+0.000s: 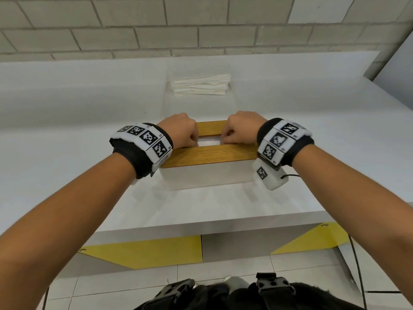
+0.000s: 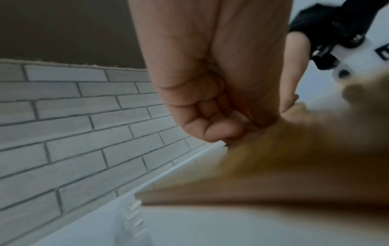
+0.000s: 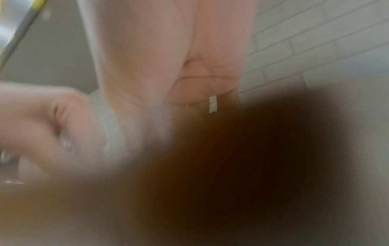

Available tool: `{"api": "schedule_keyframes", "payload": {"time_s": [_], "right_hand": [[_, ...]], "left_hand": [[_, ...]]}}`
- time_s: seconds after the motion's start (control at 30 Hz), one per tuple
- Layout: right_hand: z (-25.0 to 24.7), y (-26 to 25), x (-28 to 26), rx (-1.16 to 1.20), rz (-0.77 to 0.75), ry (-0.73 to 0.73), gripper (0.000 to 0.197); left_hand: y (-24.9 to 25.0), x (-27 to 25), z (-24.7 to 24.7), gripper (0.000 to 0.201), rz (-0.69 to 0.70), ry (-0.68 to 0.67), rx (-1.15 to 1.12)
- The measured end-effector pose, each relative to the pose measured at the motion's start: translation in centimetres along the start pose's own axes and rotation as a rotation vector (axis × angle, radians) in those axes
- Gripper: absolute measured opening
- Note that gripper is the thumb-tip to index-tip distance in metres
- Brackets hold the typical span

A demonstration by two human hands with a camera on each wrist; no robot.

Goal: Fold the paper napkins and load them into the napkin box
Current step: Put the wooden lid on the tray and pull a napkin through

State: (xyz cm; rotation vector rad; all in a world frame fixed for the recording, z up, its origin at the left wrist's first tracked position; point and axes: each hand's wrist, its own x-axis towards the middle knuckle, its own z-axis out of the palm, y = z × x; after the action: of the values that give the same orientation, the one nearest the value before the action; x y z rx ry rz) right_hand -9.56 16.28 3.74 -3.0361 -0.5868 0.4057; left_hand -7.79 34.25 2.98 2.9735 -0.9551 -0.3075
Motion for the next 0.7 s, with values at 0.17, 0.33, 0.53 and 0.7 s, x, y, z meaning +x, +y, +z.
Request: {"api": "schedule_keyframes", "payload": {"time_s": [0.17, 0.33, 0.53, 0.7], "right_hand": [[-0.9, 0.1, -1.1, 0.058, 0.002, -0.026, 0.042], [-1.0, -1.3, -0.8, -0.097, -0.014, -0.06, 0.033], [0.3, -1.5, -0.7, -0.204, 0.016, -0.174, 0.045], [0.7, -1.8, -0.1, -0.134, 0.031, -0.213, 0.047]], "left_hand": [[0.0, -0.4, -0.2, 0.032, -0.014, 0.019, 0.076], [0.8, -0.8, -0.1, 0.051, -0.007, 0.009, 0.204], [1.0, -1.2, 1.2, 0.056, -0.089, -0.149, 0.142], [1.2, -0.8, 1.1, 0.058, -0.124, -0.16, 0.117]]}}
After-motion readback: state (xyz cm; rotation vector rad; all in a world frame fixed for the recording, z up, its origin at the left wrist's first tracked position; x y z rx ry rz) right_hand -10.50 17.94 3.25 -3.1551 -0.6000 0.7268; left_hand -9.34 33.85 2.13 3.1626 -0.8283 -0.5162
